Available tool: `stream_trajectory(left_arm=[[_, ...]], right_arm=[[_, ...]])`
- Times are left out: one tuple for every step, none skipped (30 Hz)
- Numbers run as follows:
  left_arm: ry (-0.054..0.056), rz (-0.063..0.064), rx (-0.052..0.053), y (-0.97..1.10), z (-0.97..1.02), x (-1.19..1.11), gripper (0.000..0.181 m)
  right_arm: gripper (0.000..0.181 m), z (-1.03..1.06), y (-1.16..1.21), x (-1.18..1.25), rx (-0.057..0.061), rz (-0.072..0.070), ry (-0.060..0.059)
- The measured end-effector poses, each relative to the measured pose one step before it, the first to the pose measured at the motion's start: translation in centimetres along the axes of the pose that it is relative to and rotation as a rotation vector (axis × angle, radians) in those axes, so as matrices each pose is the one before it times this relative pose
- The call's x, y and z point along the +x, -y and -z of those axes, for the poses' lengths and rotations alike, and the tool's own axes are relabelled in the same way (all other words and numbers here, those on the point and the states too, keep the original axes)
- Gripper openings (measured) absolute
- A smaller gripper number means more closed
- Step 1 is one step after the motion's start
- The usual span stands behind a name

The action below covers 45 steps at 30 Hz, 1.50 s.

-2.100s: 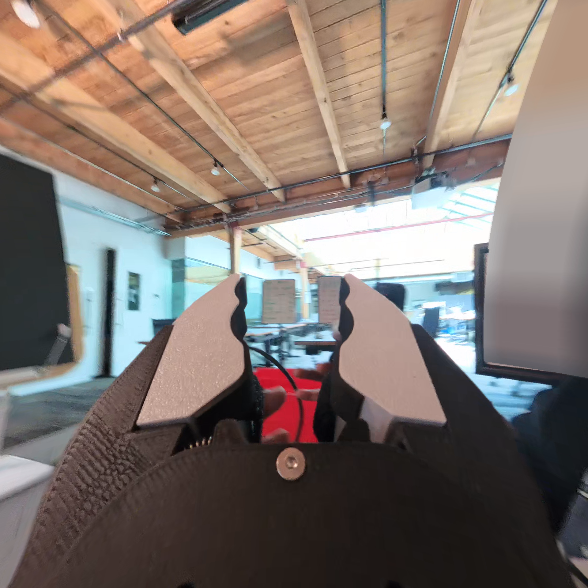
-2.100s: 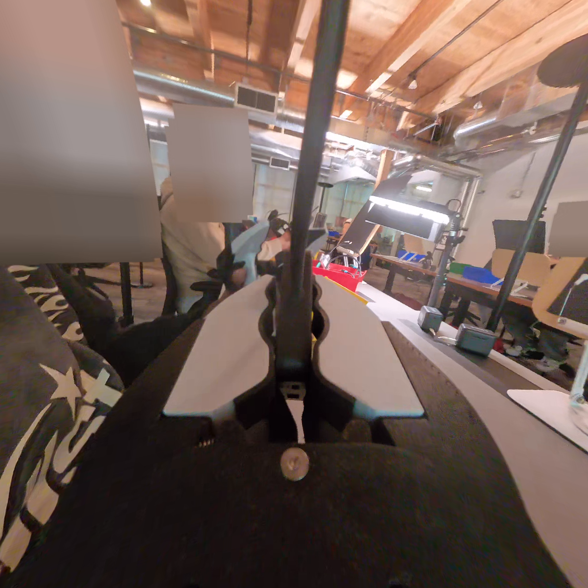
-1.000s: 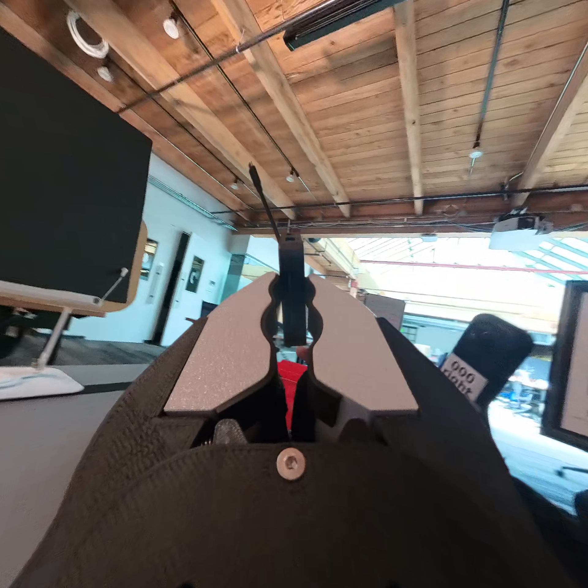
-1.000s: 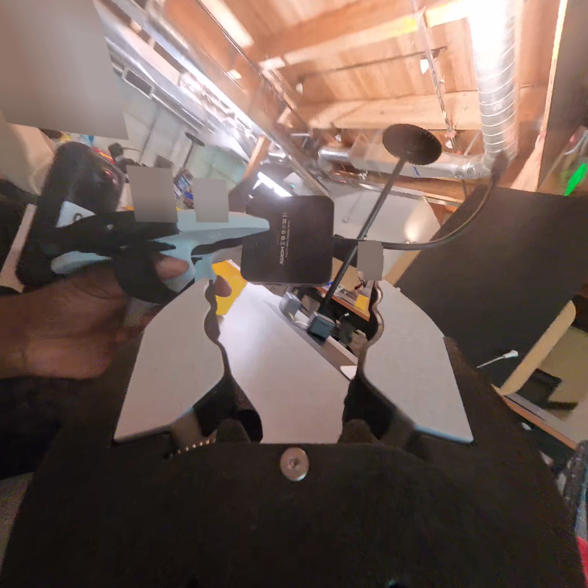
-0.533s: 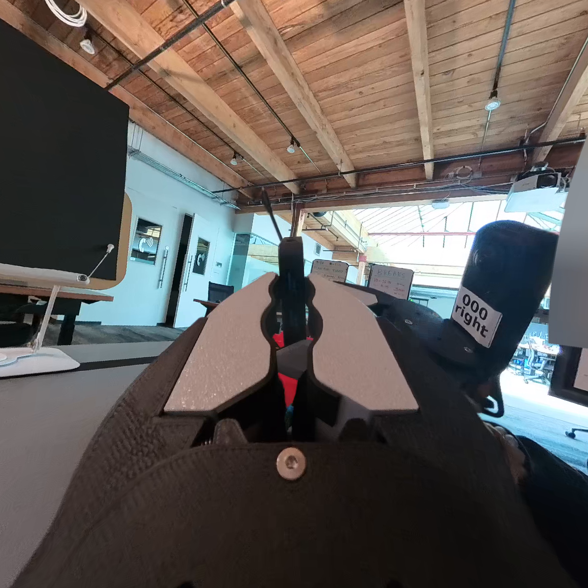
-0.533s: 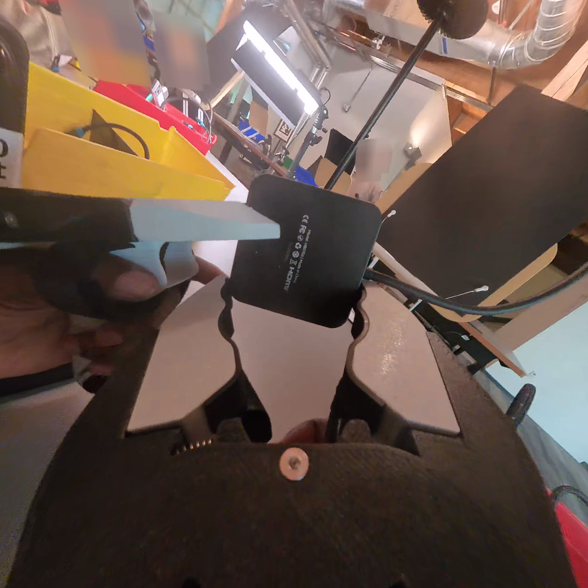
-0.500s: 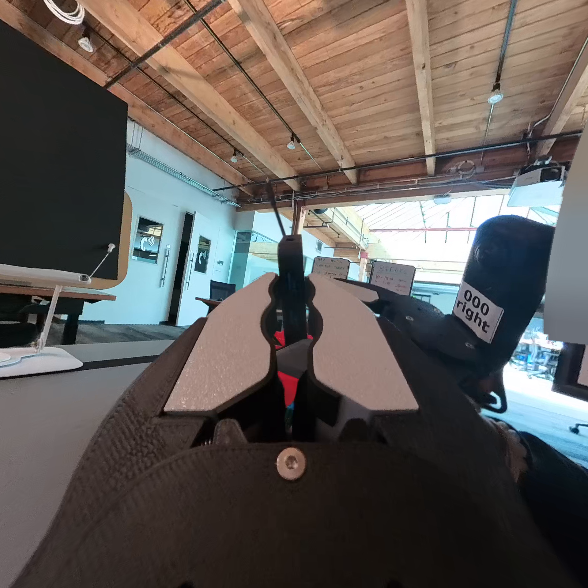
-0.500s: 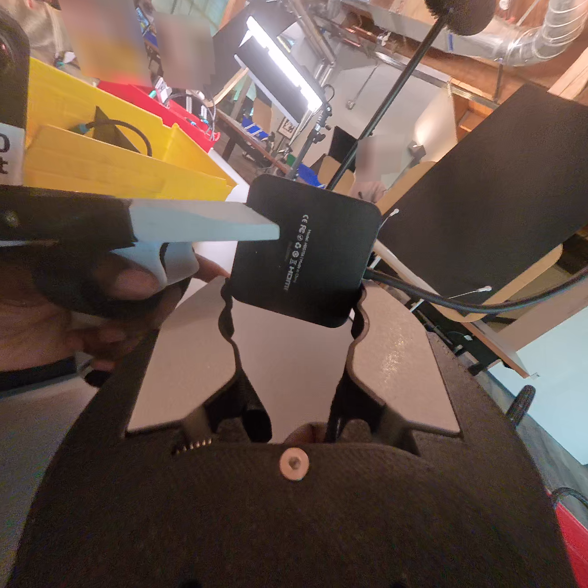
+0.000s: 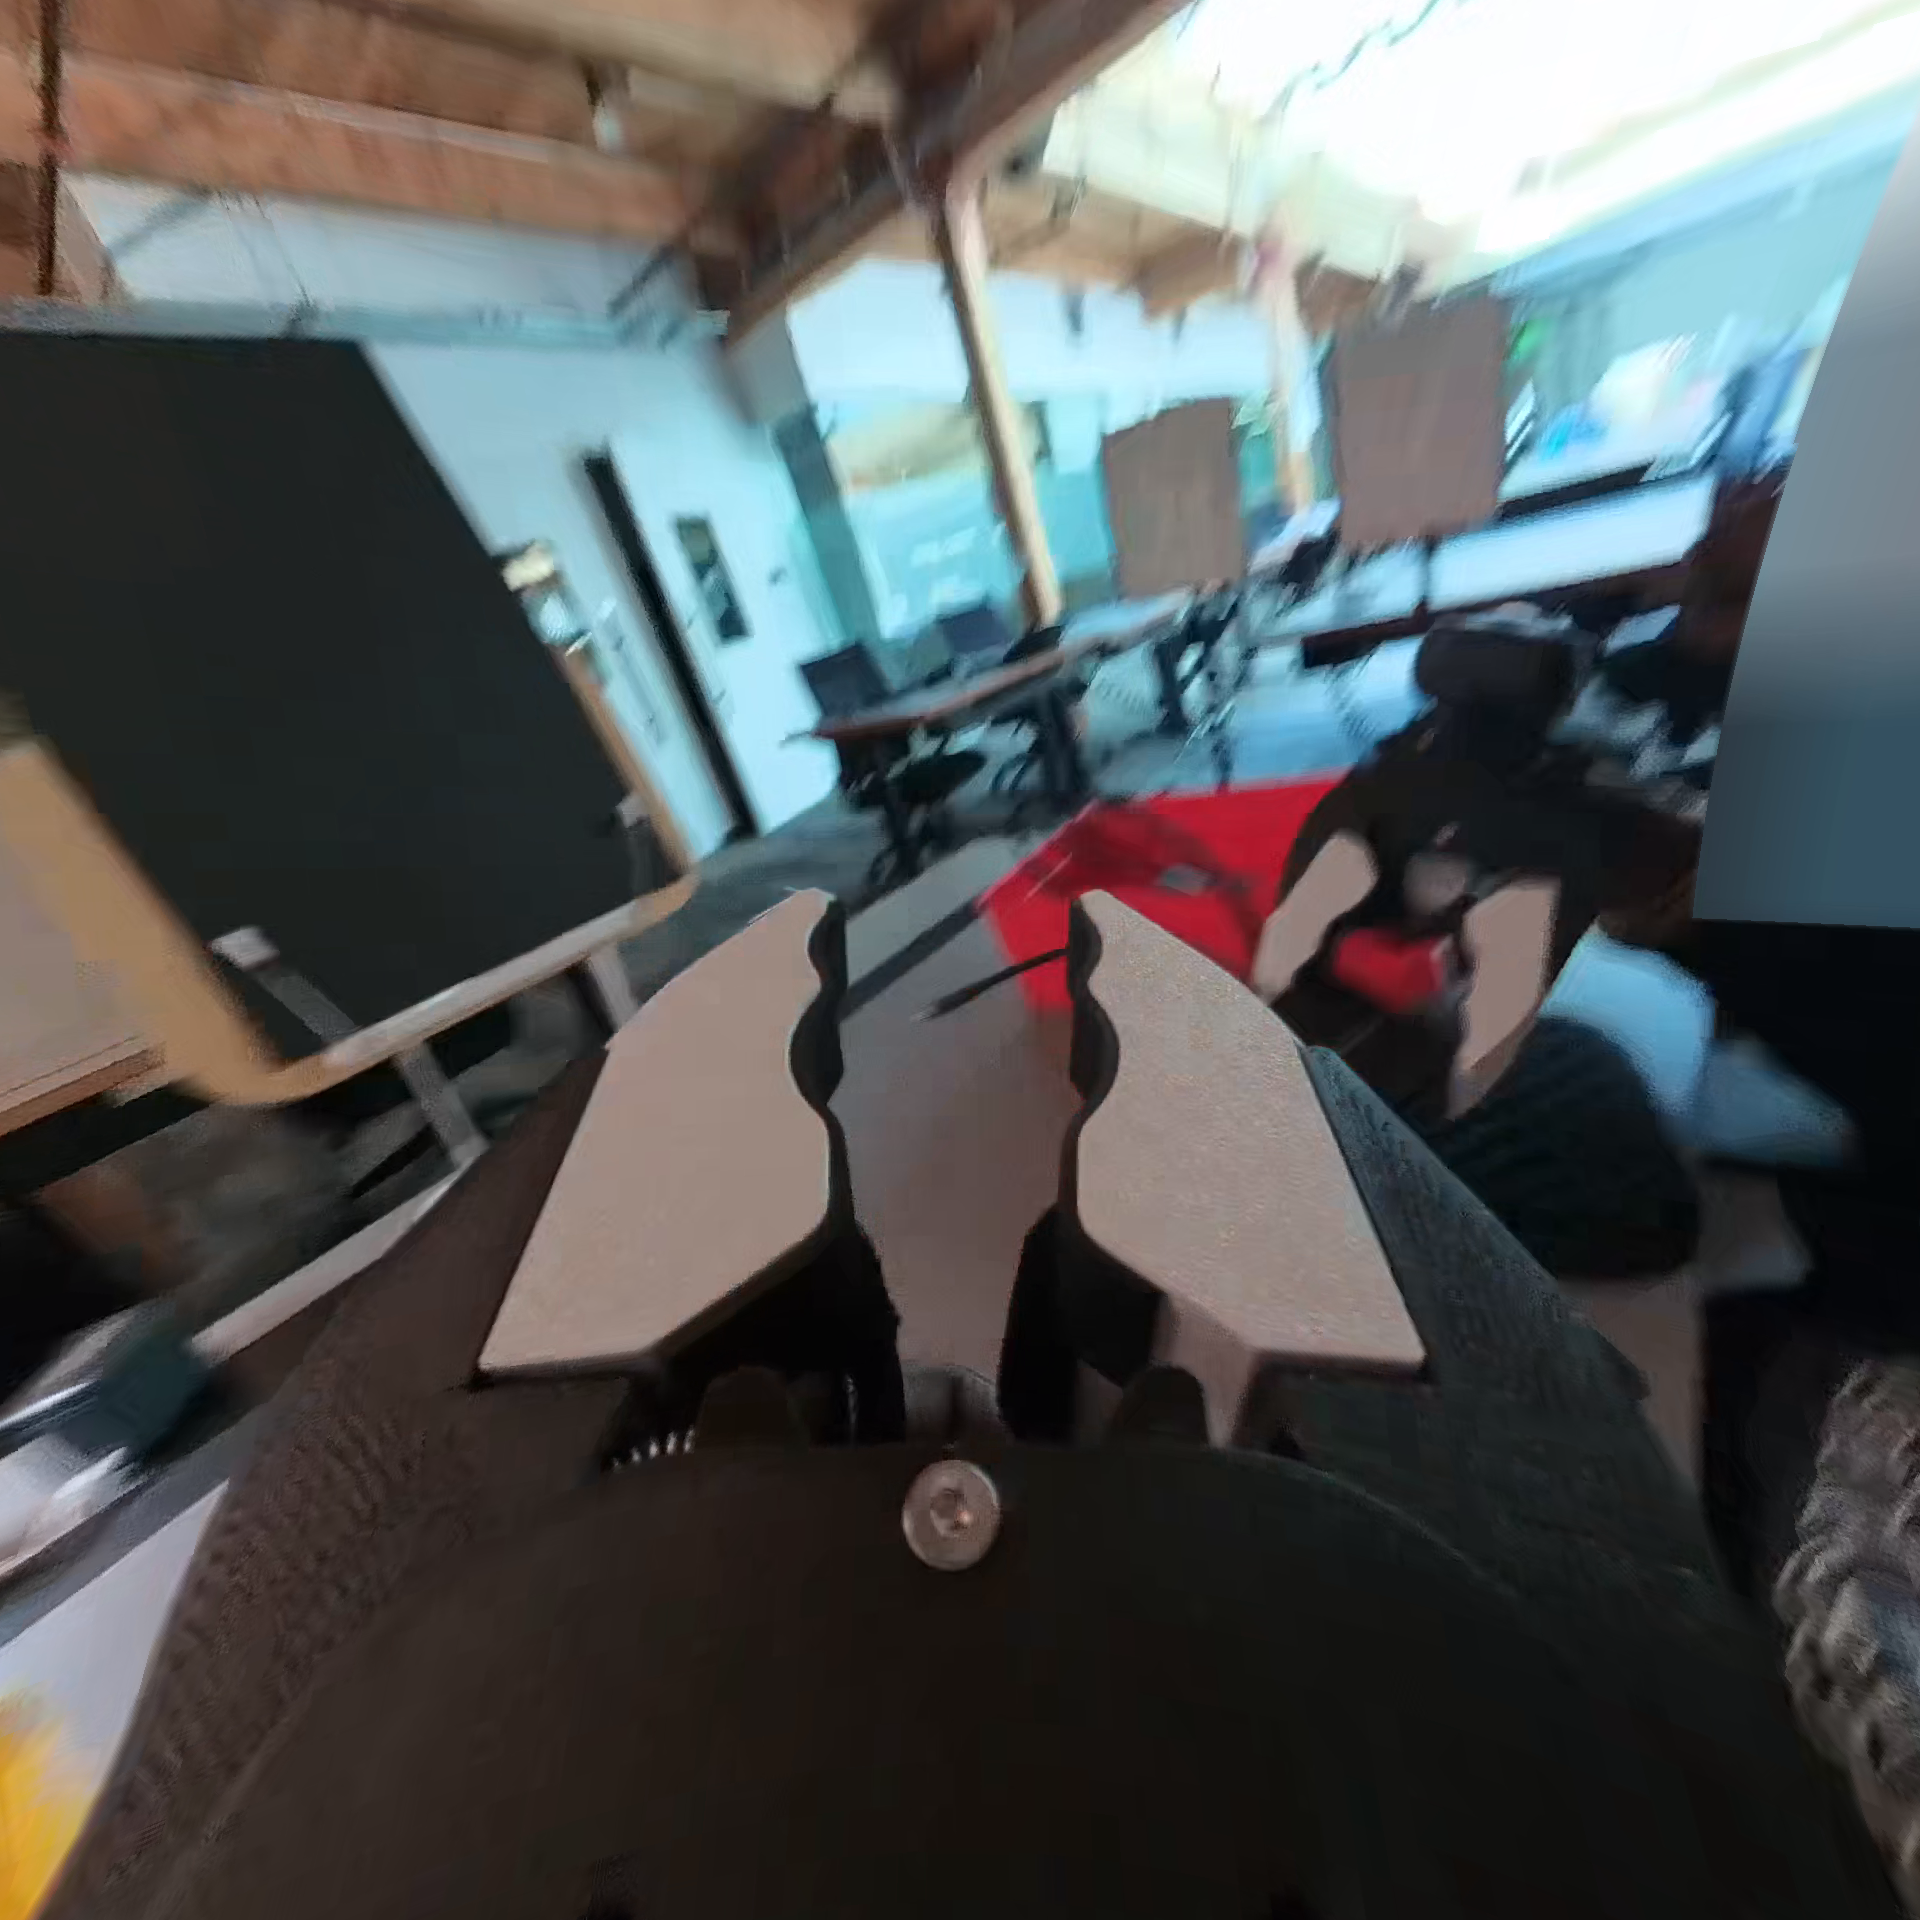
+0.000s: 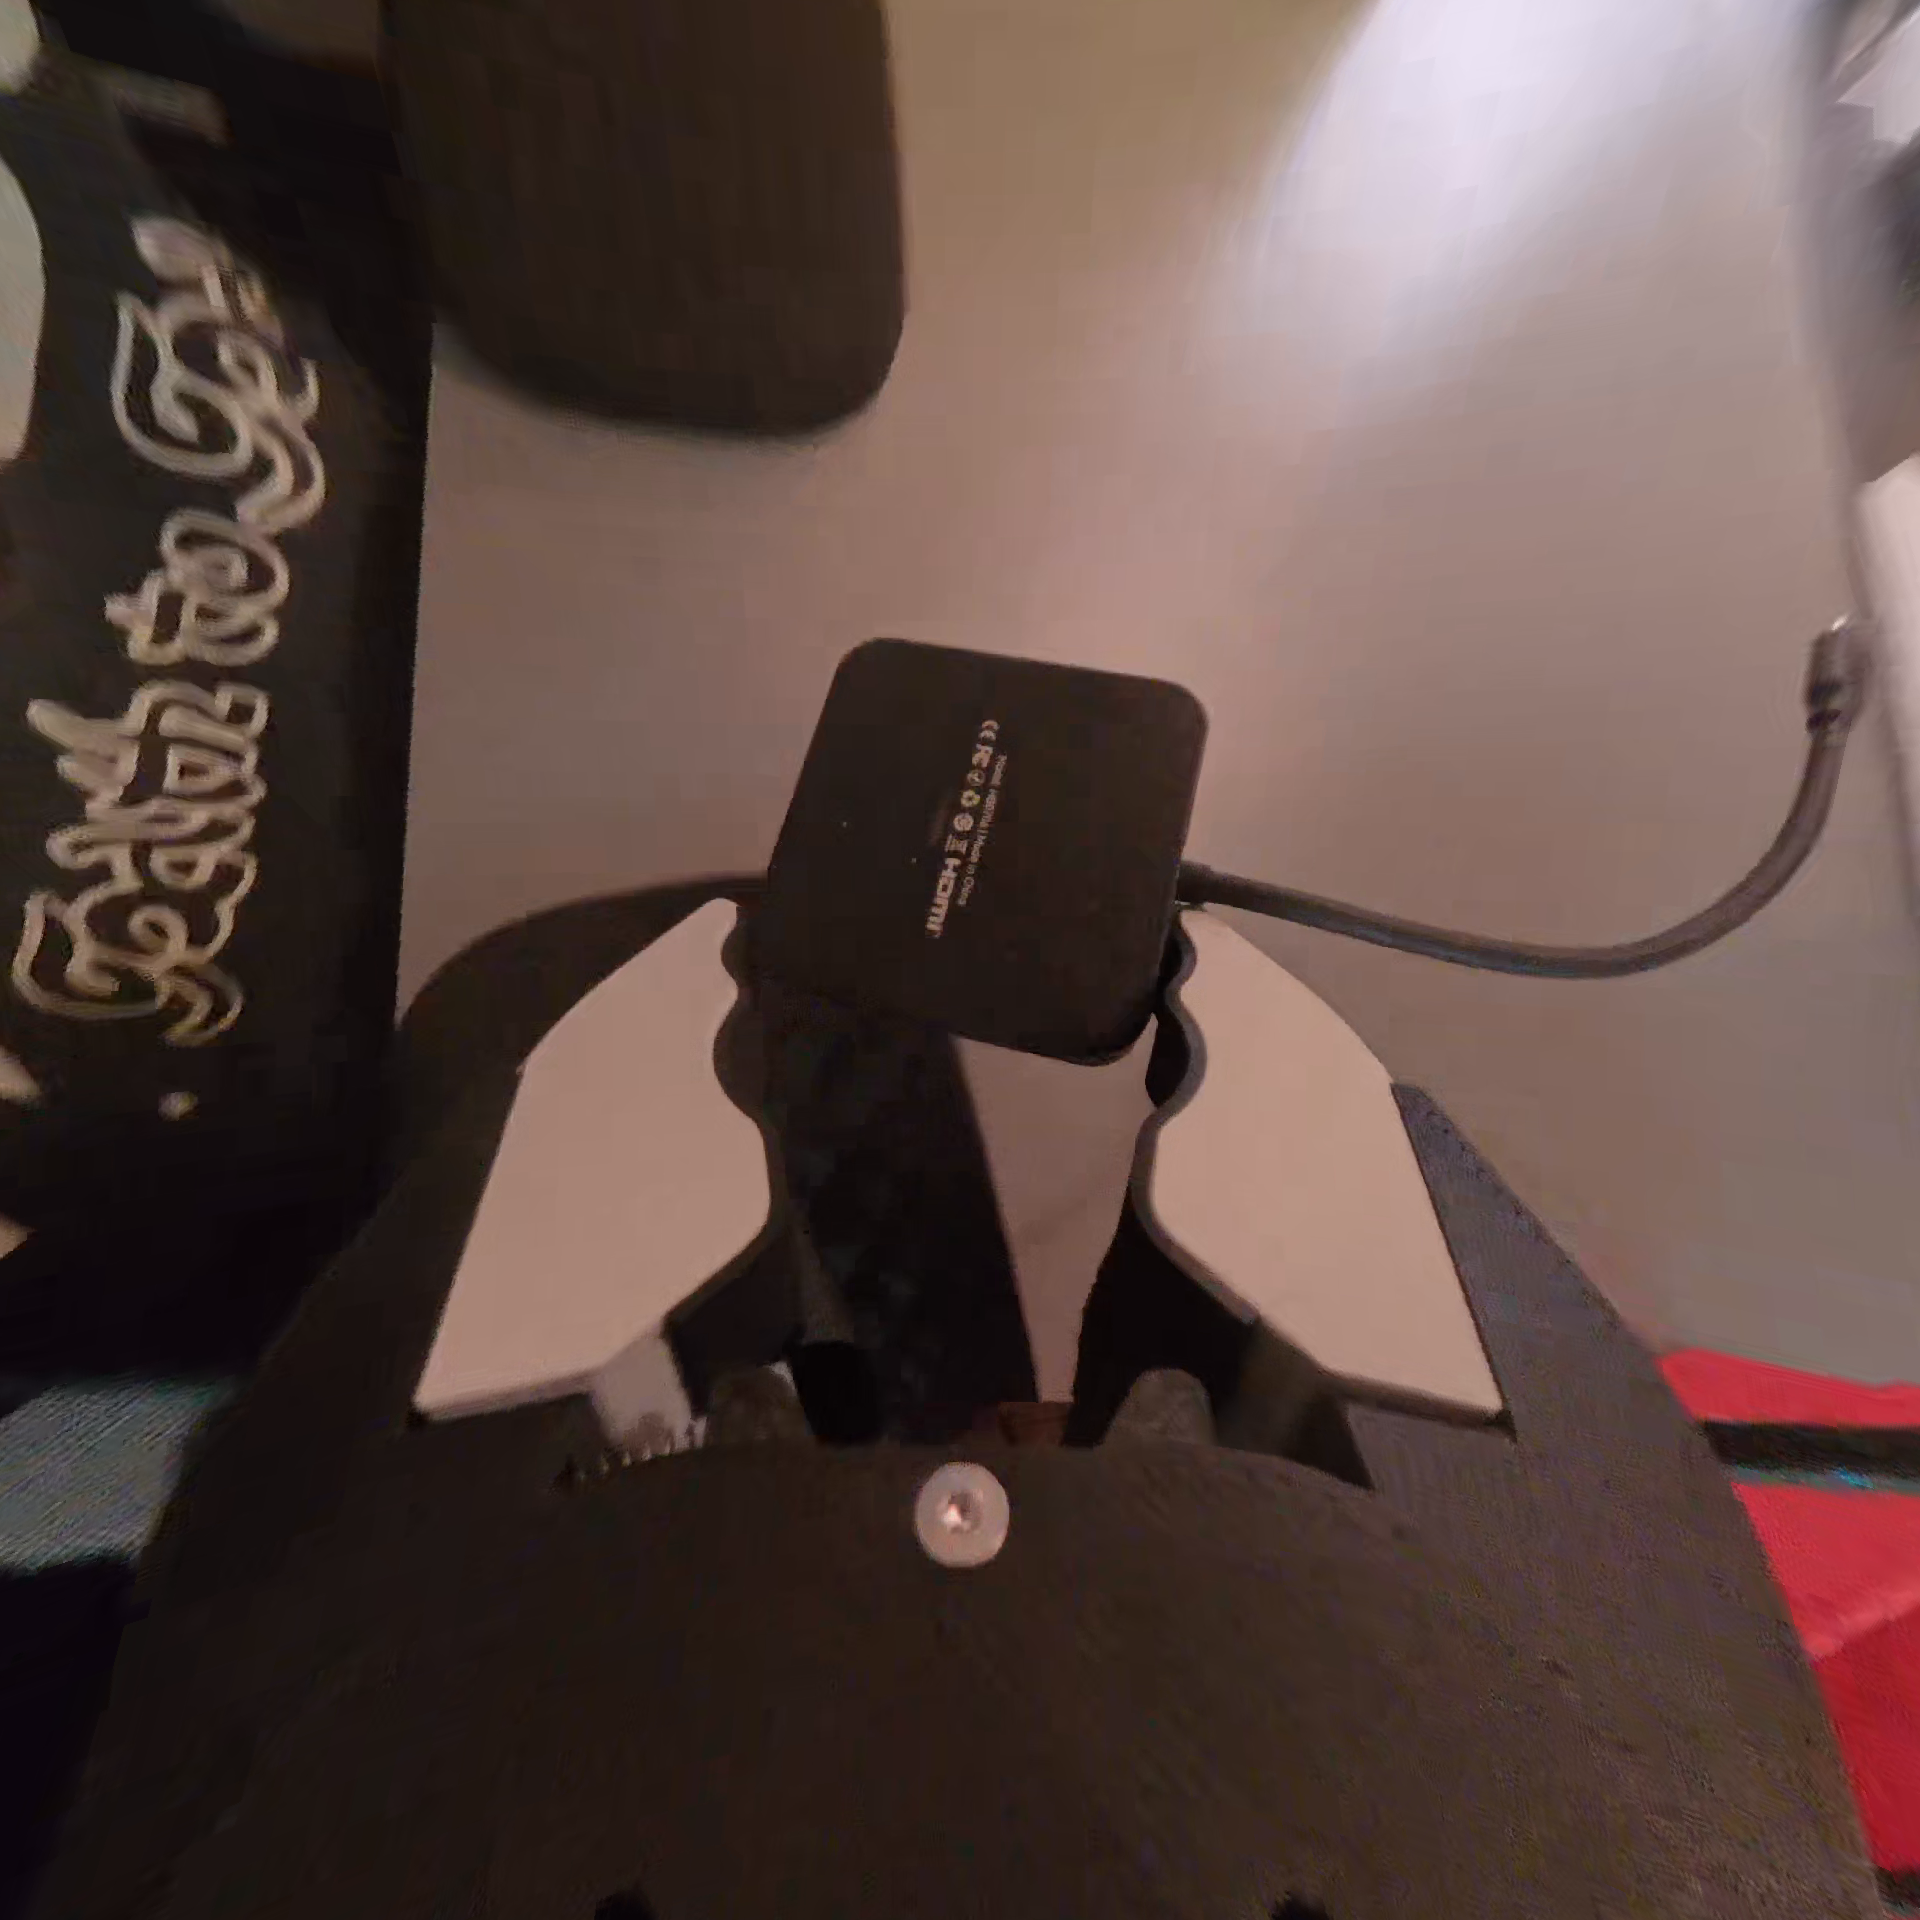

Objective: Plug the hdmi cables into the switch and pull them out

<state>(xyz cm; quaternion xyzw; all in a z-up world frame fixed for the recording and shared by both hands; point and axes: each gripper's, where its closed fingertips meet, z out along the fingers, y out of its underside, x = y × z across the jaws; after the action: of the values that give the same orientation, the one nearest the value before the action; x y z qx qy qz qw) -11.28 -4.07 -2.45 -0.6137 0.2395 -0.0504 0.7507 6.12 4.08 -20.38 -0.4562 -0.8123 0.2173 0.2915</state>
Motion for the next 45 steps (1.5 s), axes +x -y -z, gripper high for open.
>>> stream_trajectory(left_arm=[[0.0929,-0.0593,-0.0778,-0.936,1.545,-2.380,0.040],[0.1361,-0.0625,-0.0812,-1.352,1.492,-3.110,0.040],[0.1355,-0.0585,-0.0959,-1.905,1.285,-3.217,0.040],[0.1021,-0.0517,-0.1192,-2.504,0.948,-2.749,0.040],[0.0694,-0.0418,-0.1329,-2.910,0.623,-2.171,0.043],[0.0392,-0.0266,-0.1301,-3.035,0.235,-1.515,0.045],[0.0048,-0.0153,-0.1147,-2.801,-0.093,-0.774,0.048],[-0.0147,-0.0129,-0.0864,-2.281,-0.358,-0.279,0.050],[-0.0157,-0.0138,-0.0529,-1.653,-0.531,-0.099,0.052],[-0.0060,-0.0096,-0.0254,-1.066,-0.584,-0.161,0.054],[-0.0003,-0.0002,-0.0139,-0.704,-0.487,-0.246,0.057],[0.0023,0.0051,-0.0131,-0.482,-0.326,-0.302,0.058],[0.0029,0.0054,-0.0073,-0.281,-0.196,-0.290,0.058],[-0.0064,0.0000,0.0034,-0.114,-0.142,-0.111,0.058],[-0.0185,-0.0044,0.0110,-0.028,-0.116,0.114,0.058],[-0.0246,-0.0062,0.0073,-0.091,-0.156,0.211,0.058],[-0.0185,-0.0126,-0.0052,-0.192,-0.209,0.079,0.058],[-0.0052,-0.0178,-0.0120,-0.212,-0.246,-0.124,0.057],[0.0018,-0.0128,-0.0123,-0.168,-0.305,-0.233,0.054],[-0.0013,-0.0023,-0.0125,-0.172,-0.378,-0.200,0.049],[-0.0048,0.0042,-0.0114,-0.173,-0.435,-0.157,0.047],[-0.0012,0.0070,-0.0083,-0.185,-0.470,-0.213,0.046],[-0.0019,0.0086,-0.0076,-0.210,-0.429,-0.162,0.045],[-0.0116,0.0104,-0.0121,-0.295,-0.378,0.043,0.043],[-0.0194,0.0097,-0.0255,-0.504,-0.364,0.230,0.042],[-0.0168,0.0026,-0.0415,-0.766,-0.416,0.244,0.039],[0.0025,-0.0109,-0.0336,-0.650,-0.379,-0.010,0.036],[0.0122,-0.0242,-0.0086,-0.238,-0.173,-0.128,0.030],[0.0025,-0.0186,0.0021,-0.050,0.072,0.014,0.028],[0.0083,-0.0042,-0.0031,-0.086,0.259,-0.122,0.023],[0.0192,0.0089,-0.0094,-0.145,0.388,-0.323,0.013],[0.0258,0.0145,0.0022,0.017,0.514,-0.454,0.008],[0.0264,0.0157,0.0224,0.335,0.671,-0.462,0.008],[0.0261,0.0166,0.0320,0.535,0.795,-0.456,0.008],[0.0316,0.0191,0.0360,0.645,0.931,-0.515,0.009],[0.0433,0.0207,0.0449,0.853,1.047,-0.697,0.009],[0.0516,0.0245,0.0603,1.133,1.136,-0.857,0.009],[0.0579,0.0282,0.0759,1.427,1.155,-0.966,0.009],[0.0703,0.0340,0.0902,1.695,1.099,-1.159,0.009],[0.0683,0.0426,0.0962,1.832,0.909,-1.129,0.010],[0.0441,0.0495,0.0910,1.809,0.687,-0.722,0.009],[0.0271,0.0507,0.0851,1.709,0.476,-0.348,0.009],[0.0235,0.0519,0.0875,1.704,0.303,-0.156,0.008],[0.0088,0.0556,0.0919,1.700,0.157,0.172,0.008],[-0.0164,0.0672,0.0909,1.628,0.037,0.610,0.008]], right_arm=[[0.075,-0.579,-1.223,-0.449,-0.0643,-0.0306,0.0506],[0.075,-0.624,-1.115,-0.453,-0.0615,-0.0186,0.0471],[0.075,-0.634,-1.003,-0.463,-0.0612,-0.0118,0.0428],[0.075,-0.556,-0.864,-0.379,-0.0643,-0.0112,0.0300],[0.075,-0.422,-0.492,-0.163,-0.0469,-0.0179,0.0096],[0.075,-0.140,0.084,-0.104,-0.0101,-0.0273,0.0082],[0.075,-0.038,0.191,-0.237,0.0002,-0.0220,0.0140],[0.075,-0.032,0.089,-0.333,-0.0046,-0.0093,0.0135],[0.075,-0.034,0.005,-0.137,-0.0094,-0.0064,-0.0045],[0.075,0.076,0.041,0.022,-0.0058,-0.0052,-0.0155],[0.082,0.213,0.188,-0.098,0.0063,-0.0011,-0.0088],[0.090,0.349,0.297,-0.301,0.0174,0.0053,0.0040],[0.095,0.464,0.434,-0.205,0.0288,0.0062,-0.0047],[0.100,0.547,0.483,-0.210,0.0352,0.0094,-0.0047],[0.102,0.594,0.516,-0.286,0.0387,0.0134,-0.0013],[0.103,0.631,0.510,-0.269,0.0385,0.0161,-0.0028],[0.103,0.639,0.530,-0.334,0.0395,0.0197,-0.0006],[0.101,0.632,0.581,-0.365,0.0412,0.0234,-0.0003],[0.100,0.599,0.586,-0.348,0.0408,0.0229,-0.0018],[0.099,0.570,0.579,-0.301,0.0379,0.0184,-0.0038],[0.097,0.520,0.540,-0.292,0.0340,0.0160,-0.0033],[0.096,0.451,0.468,-0.300,0.0288,0.0177,-0.0016],[0.094,0.382,0.382,-0.294,0.0228,0.0199,-0.0005],[0.093,0.297,0.337,-0.222,0.0191,0.0200,-0.0013],[0.092,0.221,0.333,-0.121,0.0168,0.0175,-0.0038],[0.091,0.148,0.313,-0.062,0.0156,0.0141,-0.0038],[0.090,0.066,0.261,-0.041,0.0130,0.0112,-0.0018],[0.089,-0.003,0.181,-0.054,0.0072,0.0087,0.0005],[0.089,-0.048,0.079,-0.020,0.0018,0.0060,-0.0010],[0.089,-0.078,-0.012,0.018,-0.0026,0.0046,-0.0028],[0.089,-0.102,-0.077,0.021,-0.0065,0.0038,-0.0019],[0.089,-0.096,-0.114,0.047,-0.0080,0.0026,-0.0025],[0.089,-0.075,-0.097,0.100,-0.0063,0.0024,-0.0059],[0.089,-0.041,-0.041,0.126,-0.0024,0.0025,-0.0064],[0.088,-0.020,0.020,0.135,0.0017,0.0017,-0.0074],[0.087,0.004,0.086,0.195,0.0056,0.0005,-0.0113],[0.086,0.046,0.151,0.268,0.0084,0.0002,-0.0169],[0.086,0.062,0.220,0.309,0.0109,0.0023,-0.0206],[0.086,0.105,0.317,0.391,0.0158,0.0053,-0.0278],[0.085,0.133,0.438,0.409,0.0230,0.0086,-0.0301],[0.085,0.158,0.553,0.319,0.0311,0.0092,-0.0246],[0.084,0.138,0.650,0.216,0.0379,0.0061,-0.0164],[0.083,0.126,0.710,0.185,0.0410,0.0031,-0.0133],[0.082,0.079,0.706,0.197,0.0421,0.0018,-0.0137],[0.081,0.040,0.656,0.219,0.0403,0.0020,-0.0141]])
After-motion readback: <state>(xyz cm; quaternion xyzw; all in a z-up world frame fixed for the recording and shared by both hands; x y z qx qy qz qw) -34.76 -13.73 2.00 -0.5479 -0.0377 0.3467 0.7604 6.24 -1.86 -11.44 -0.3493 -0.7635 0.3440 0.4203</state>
